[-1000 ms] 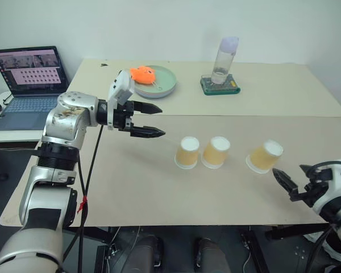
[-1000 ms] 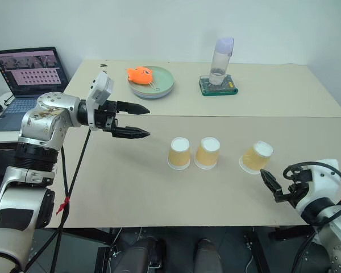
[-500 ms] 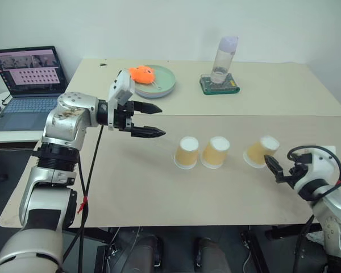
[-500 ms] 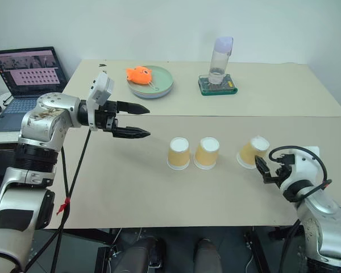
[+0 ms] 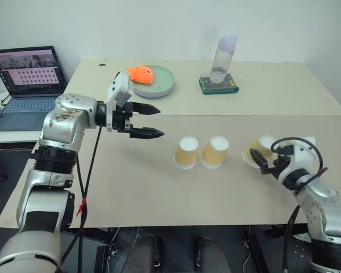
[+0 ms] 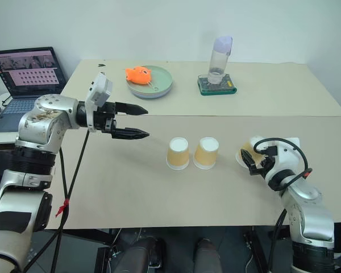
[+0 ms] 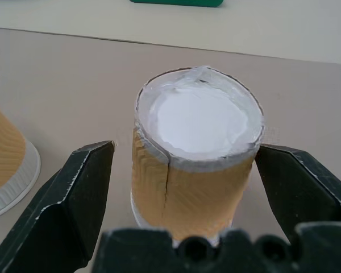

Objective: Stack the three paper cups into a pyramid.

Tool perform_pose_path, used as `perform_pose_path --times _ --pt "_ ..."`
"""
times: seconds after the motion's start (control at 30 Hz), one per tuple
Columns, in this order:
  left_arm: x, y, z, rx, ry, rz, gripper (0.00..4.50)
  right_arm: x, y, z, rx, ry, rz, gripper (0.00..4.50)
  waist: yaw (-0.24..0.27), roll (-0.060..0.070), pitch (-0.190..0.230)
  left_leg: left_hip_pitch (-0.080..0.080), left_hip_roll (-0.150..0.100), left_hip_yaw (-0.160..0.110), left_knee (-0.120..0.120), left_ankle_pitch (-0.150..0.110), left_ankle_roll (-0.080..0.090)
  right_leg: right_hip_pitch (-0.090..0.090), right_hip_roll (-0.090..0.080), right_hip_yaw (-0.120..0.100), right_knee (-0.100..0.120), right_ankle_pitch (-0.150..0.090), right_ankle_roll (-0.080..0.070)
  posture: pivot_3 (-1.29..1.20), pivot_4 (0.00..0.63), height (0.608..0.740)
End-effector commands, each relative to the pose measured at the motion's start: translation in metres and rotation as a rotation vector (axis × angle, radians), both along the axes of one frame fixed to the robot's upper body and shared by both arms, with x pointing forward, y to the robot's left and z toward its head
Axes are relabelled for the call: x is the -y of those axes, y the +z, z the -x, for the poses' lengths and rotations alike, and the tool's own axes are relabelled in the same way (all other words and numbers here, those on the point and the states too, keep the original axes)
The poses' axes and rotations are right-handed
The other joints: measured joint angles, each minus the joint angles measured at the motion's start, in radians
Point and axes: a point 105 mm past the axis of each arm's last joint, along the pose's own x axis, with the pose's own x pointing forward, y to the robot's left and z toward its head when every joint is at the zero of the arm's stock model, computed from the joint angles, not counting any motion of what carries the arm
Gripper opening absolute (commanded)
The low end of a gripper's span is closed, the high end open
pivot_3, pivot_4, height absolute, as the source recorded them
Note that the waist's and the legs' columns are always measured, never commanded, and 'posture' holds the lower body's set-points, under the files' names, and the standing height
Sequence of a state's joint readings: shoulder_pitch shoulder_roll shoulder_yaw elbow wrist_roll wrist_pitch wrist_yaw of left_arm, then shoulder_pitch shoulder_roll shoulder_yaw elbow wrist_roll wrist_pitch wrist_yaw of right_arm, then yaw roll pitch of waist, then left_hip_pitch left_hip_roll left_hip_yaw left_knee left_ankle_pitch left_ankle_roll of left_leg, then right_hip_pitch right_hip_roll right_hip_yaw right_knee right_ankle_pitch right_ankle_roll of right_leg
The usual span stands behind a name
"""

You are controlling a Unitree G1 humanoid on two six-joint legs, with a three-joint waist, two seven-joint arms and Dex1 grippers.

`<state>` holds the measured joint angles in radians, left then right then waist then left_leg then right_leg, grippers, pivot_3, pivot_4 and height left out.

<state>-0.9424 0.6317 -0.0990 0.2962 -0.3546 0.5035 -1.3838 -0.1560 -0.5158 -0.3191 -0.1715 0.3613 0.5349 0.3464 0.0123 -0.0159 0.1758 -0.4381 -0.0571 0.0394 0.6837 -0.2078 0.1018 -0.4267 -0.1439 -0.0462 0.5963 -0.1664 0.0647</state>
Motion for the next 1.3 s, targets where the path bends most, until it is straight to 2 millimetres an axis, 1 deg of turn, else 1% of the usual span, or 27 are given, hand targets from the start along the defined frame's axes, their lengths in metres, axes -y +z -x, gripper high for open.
perform_pose_path --times 0.03,0.2,0.43,0.47,0.5,0.6,0.63,0.73,0.77,0.8,0.93,0.97,1.0,1.1,1.17,1.3 --pt "-0.002 0.013 0.003 0.048 0.001 0.013 4.45 0.001 0.016 -0.008 0.081 -0.006 0.016 4.5 0.0 0.0 0.0 0.0 0.0 0.0 0.0 0.0 0.0 0.0 0.0 0.0 0.0 0.0 0.0 0.0 0.15 0.74" --pt "-0.003 0.012 0.002 0.056 0.013 0.0 4.45 0.004 0.021 -0.016 0.105 -0.021 0.009 4.5 -0.002 0.0 0.0 0.0 0.0 0.0 0.0 0.0 0.0 0.0 0.0 0.0 0.0 0.0 0.0 0.0 0.15 0.74" --pt "-0.004 0.011 0.002 0.054 0.016 0.002 4.45 0.004 0.02 -0.017 0.104 -0.017 0.009 4.5 -0.002 0.0 0.0 0.0 0.0 0.0 0.0 0.0 0.0 0.0 0.0 0.0 0.0 0.0 0.0 0.0 0.15 0.74" --pt "-0.004 0.011 0.002 0.054 0.016 0.001 4.5 0.005 0.02 -0.017 0.106 -0.018 0.01 3.99 -0.002 0.0 0.0 0.0 0.0 0.0 0.0 0.0 -0.001 0.0 0.0 0.0 0.0 0.0 0.0 0.0 0.15 0.74" --pt "-0.004 0.011 0.002 0.054 0.016 0.001 4.5 0.005 0.02 -0.017 0.106 -0.021 0.009 3.87 -0.002 0.0 0.0 0.0 0.0 0.0 0.0 0.0 -0.001 0.0 0.0 0.0 0.0 0.0 0.0 0.0 0.15 0.74" --pt "-0.004 0.011 0.002 0.053 0.018 0.0 4.5 0.003 0.022 -0.016 0.113 -0.005 0.009 2.83 -0.002 0.0 0.0 0.0 0.0 0.0 0.0 0.0 -0.001 0.0 0.001 0.0 0.0 0.0 0.0 0.0 0.15 0.74" --pt "-0.004 0.01 0.001 0.052 0.019 0.0 4.5 0.003 0.022 -0.015 0.115 -0.002 0.009 2.58 -0.002 0.0 0.0 0.0 0.0 0.0 0.0 0.0 -0.001 0.0 0.0 0.0 0.0 0.0 0.0 0.0 0.15 0.74" --pt "-0.004 0.01 0.001 0.052 0.02 0.0 4.5 0.002 0.031 -0.016 0.146 -0.007 0.003 2.56 -0.002 0.0 0.0 0.0 0.0 0.0 0.0 0.0 -0.001 0.0 0.001 0.0 0.0 0.0 0.0 0.0 0.15 0.74" --pt "-0.004 0.01 0.001 0.05 0.02 0.0 4.5 0.002 0.035 -0.016 0.16 -0.009 0.001 2.56 -0.002 0.0 0.0 0.0 0.0 0.0 0.0 0.0 -0.001 0.0 0.001 0.0 0.0 0.0 0.0 0.0 0.15 0.74" --pt "-0.004 0.009 0.0 0.053 0.021 -0.004 4.5 0.002 0.045 -0.017 0.186 -0.009 0.008 2.56 -0.002 0.0 0.0 0.0 0.0 0.0 0.0 0.0 -0.001 0.0 0.001 0.0 0.0 0.0 0.0 0.0 0.15 0.74" --pt "-0.004 0.01 0.0 0.055 0.023 -0.004 4.5 -0.005 0.102 -0.016 0.316 0.04 0.042 2.56 -0.004 0.003 0.002 0.0 0.0 0.0 0.0 0.001 -0.001 -0.001 0.0 0.001 0.001 0.0 0.0 0.0 0.15 0.74" --pt "-0.004 0.01 0.0 0.056 0.024 -0.004 4.5 -0.011 0.122 -0.015 0.357 0.076 0.028 2.56 -0.005 0.003 0.002 0.0 0.0 0.001 0.0 0.001 -0.001 -0.002 0.0 0.001 0.001 0.0 0.0 0.0 0.15 0.74" --pt "-0.004 0.01 0.0 0.056 0.025 -0.004 4.5 -0.017 0.138 -0.014 0.383 0.118 0.015 2.56 -0.006 0.003 0.002 0.0 0.0 0.001 0.0 0.001 -0.001 -0.002 0.0 0.002 0.002 0.0 0.0 0.0 0.15 0.74" --pt "-0.004 0.009 0.0 0.056 0.025 -0.005 4.5 -0.044 0.173 -0.013 0.409 0.287 0.044 2.56 -0.007 0.003 0.002 0.0 0.001 0.001 -0.002 0.001 -0.001 -0.003 0.001 0.002 0.002 0.0 0.0 0.0 0.15 0.74" --pt "-0.003 0.008 0.0 0.058 0.026 -0.008 4.5 -0.06 0.185 -0.015 0.386 0.386 0.041 2.56 -0.007 0.003 0.002 0.0 0.001 0.001 -0.003 0.001 -0.001 -0.003 0.001 0.001 0.001 0.0 -0.001 0.0 0.15 0.74" --pt "-0.002 0.007 0.0 0.054 0.024 -0.001 4.5 -0.095 0.19 -0.013 0.33 0.607 0.008 2.56 -0.007 0.003 0.002 0.0 0.001 0.001 -0.003 0.001 -0.001 -0.002 0.001 0.001 0.0 0.0 -0.001 0.0 0.15 0.74"
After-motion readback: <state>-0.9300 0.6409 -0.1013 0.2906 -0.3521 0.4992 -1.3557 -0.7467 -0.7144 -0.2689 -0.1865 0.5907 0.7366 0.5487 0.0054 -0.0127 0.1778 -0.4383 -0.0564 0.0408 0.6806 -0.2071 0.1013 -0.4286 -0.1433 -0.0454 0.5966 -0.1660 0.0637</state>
